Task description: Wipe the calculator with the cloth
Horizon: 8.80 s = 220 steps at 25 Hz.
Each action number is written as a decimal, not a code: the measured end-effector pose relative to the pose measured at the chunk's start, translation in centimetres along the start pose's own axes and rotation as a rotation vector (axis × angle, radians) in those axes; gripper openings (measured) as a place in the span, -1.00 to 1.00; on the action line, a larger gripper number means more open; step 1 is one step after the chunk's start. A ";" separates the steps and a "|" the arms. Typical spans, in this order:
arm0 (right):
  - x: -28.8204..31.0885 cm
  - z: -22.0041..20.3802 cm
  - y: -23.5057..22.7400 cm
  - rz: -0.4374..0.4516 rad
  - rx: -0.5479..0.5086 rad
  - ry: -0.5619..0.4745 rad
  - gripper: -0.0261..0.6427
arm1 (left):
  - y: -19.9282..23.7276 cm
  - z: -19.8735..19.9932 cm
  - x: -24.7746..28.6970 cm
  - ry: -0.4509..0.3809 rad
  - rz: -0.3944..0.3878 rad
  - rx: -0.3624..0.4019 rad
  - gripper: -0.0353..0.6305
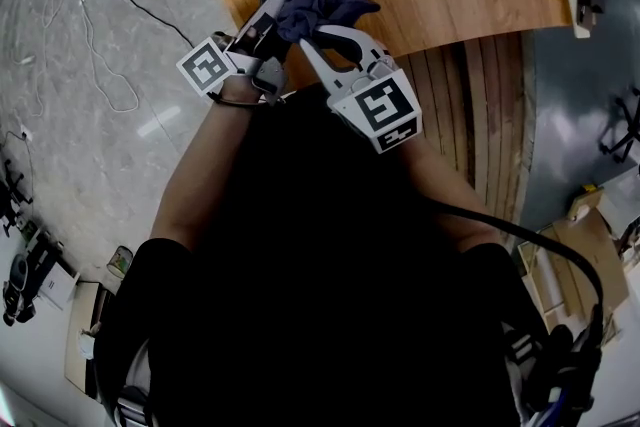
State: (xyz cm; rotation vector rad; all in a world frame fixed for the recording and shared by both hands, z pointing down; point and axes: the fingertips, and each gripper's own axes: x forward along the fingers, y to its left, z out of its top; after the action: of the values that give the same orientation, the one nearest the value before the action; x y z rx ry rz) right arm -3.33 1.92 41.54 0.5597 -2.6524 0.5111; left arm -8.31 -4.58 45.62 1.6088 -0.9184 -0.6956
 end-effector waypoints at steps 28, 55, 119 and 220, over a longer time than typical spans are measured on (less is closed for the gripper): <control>-1.0 4.7 -9.4 -0.219 -0.043 -0.087 -0.81 | -2.4 -1.3 -0.5 0.086 -0.074 0.044 -0.68; -2.2 0.7 -3.0 0.014 -0.001 -0.072 -0.81 | -3.9 4.0 0.2 -0.074 -0.094 0.031 -0.68; -2.4 8.5 -11.0 0.382 0.327 -0.566 -0.81 | -10.4 -0.1 0.6 0.133 -0.363 -0.307 -0.68; -2.4 7.3 -8.5 -0.102 -0.440 -0.337 -0.81 | -9.3 -0.2 0.4 0.066 -0.292 -0.417 -0.68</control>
State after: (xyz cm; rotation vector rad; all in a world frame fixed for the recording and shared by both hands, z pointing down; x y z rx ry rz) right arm 0.35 -7.65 36.48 0.6825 -2.8974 -0.2182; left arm -6.01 -3.95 36.58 1.3894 -0.4526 -0.9606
